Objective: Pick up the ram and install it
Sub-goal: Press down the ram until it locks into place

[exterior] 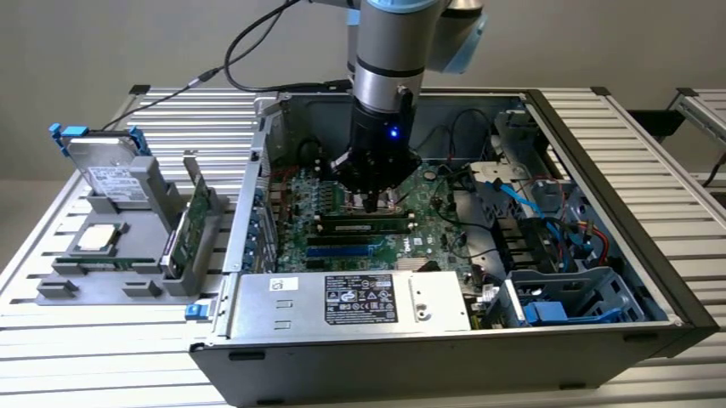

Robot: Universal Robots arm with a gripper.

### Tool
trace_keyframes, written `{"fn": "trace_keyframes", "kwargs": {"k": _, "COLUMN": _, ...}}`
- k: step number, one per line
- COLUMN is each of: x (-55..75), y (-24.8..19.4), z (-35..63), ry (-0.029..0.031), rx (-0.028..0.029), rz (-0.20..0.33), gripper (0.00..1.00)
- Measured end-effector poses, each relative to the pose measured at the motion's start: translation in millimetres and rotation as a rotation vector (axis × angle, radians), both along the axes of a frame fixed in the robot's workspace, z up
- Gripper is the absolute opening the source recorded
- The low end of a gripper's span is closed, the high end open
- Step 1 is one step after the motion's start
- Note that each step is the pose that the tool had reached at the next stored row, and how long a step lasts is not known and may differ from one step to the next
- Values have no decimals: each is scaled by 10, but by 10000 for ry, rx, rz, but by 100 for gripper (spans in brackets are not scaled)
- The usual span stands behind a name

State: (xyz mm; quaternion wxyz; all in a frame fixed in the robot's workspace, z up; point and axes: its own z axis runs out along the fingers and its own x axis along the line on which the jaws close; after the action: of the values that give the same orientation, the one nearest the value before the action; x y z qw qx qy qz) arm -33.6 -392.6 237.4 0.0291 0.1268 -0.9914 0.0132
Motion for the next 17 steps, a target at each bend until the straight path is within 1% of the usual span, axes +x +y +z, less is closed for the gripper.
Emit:
{"fn": "trace_keyframes", "kwargs": {"k": 1, "x": 0, "y": 0, "z": 1, "ry": -28, "rx": -4, "rz": -289, "gripper": 10}}
{"fn": "trace_keyframes", "kwargs": {"k": 10, "x": 0, "y": 0, "z": 0, "ry": -150, "rx": -3, "rz": -1497, "gripper": 10}}
{"fn": "trace_keyframes", "kwargs": {"k": 14, "x": 0, "y": 0, "z": 0, "ry": -188, "rx": -4, "rz": -2002, "gripper": 10}}
{"fn": "trace_keyframes", "kwargs": {"k": 17, "x": 0, "y": 0, "z": 0, "ry": -207, "rx": -4, "rz": -2147, "gripper": 10}}
